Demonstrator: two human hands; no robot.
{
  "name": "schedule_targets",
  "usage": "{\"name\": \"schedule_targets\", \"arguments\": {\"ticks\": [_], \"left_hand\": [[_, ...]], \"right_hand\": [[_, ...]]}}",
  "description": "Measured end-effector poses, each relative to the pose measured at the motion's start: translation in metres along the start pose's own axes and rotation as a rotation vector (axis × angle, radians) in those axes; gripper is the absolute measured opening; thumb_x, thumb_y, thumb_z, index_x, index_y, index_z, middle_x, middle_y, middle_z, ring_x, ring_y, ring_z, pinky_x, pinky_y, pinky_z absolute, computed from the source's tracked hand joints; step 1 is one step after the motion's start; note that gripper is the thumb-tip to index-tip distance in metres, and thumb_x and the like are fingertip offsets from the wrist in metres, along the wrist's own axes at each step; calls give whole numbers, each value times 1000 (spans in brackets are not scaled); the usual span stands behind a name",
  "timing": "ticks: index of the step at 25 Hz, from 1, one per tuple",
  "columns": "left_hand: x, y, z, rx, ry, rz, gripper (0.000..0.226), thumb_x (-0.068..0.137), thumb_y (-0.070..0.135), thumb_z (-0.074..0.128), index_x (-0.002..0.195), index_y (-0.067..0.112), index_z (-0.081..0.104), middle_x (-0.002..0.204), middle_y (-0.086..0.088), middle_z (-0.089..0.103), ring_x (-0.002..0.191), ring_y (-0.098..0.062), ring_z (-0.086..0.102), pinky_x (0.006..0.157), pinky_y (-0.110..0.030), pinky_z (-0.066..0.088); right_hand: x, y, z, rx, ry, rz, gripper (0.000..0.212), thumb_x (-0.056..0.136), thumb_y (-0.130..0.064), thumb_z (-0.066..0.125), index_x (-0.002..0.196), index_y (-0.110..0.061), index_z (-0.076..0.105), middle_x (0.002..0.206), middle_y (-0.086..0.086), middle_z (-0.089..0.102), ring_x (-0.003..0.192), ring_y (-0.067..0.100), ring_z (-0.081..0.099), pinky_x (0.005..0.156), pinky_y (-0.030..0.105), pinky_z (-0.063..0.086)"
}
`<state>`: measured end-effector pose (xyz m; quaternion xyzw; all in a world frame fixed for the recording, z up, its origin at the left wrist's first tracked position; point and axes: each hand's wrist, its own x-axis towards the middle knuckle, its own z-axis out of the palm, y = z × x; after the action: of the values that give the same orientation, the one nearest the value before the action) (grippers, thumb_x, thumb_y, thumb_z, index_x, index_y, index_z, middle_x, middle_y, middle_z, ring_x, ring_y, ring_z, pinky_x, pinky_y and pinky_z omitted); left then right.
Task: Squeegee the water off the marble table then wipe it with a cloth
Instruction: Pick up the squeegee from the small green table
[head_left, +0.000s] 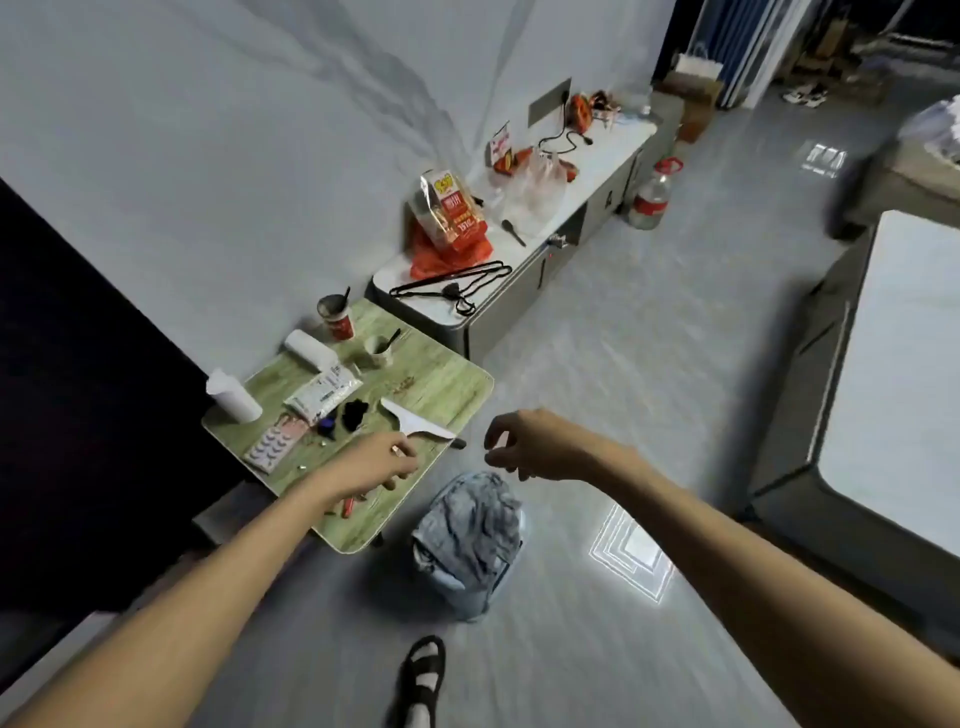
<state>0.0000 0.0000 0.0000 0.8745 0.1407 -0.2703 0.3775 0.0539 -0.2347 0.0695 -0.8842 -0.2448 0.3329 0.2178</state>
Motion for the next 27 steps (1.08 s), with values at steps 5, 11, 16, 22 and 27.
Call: {"name": "schedule_targets", "arguments": {"ticks": [5,11,16,22,27], "left_hand": [[150,-121,7,-74,65,-169,5,87,20,62,91,17,63,94,-13,70,69,-23,64,70,-35,52],[321,-230,62,199,138,-241,25,94,26,53,114,11,54,108,-14,65,94,-34,63,82,-42,53],[395,-274,98,284,198,-236,28,96,15,49,121,2,50,120,-25,58,109,-41,56,83,-43,43],[388,-218,64,-29,-35,-129,18,88,22,66,77,9,62,62,-4,59,54,-20,54,51,-27,42],[314,-59,14,-337,-171,97,13,86,16,69,82,6,61,48,4,56,37,-8,48,37,-21,38]], "right_hand": [[167,7,66,45,-35,71,26,92,-26,58,116,-16,63,111,11,67,89,24,65,82,37,53],[319,81,171,154,-18,183,24,90,-19,56,112,-14,65,109,9,69,86,23,64,78,30,50],[362,125,225,230,-70,226,21,90,-15,56,105,-5,66,102,13,71,86,27,66,78,37,54],[342,136,180,257,-33,266,21,91,-13,56,108,-10,67,103,9,71,80,21,66,69,27,49],[266,117,72,404,90,266,17,91,-25,59,105,-16,65,83,4,70,63,13,65,62,28,54]]}}
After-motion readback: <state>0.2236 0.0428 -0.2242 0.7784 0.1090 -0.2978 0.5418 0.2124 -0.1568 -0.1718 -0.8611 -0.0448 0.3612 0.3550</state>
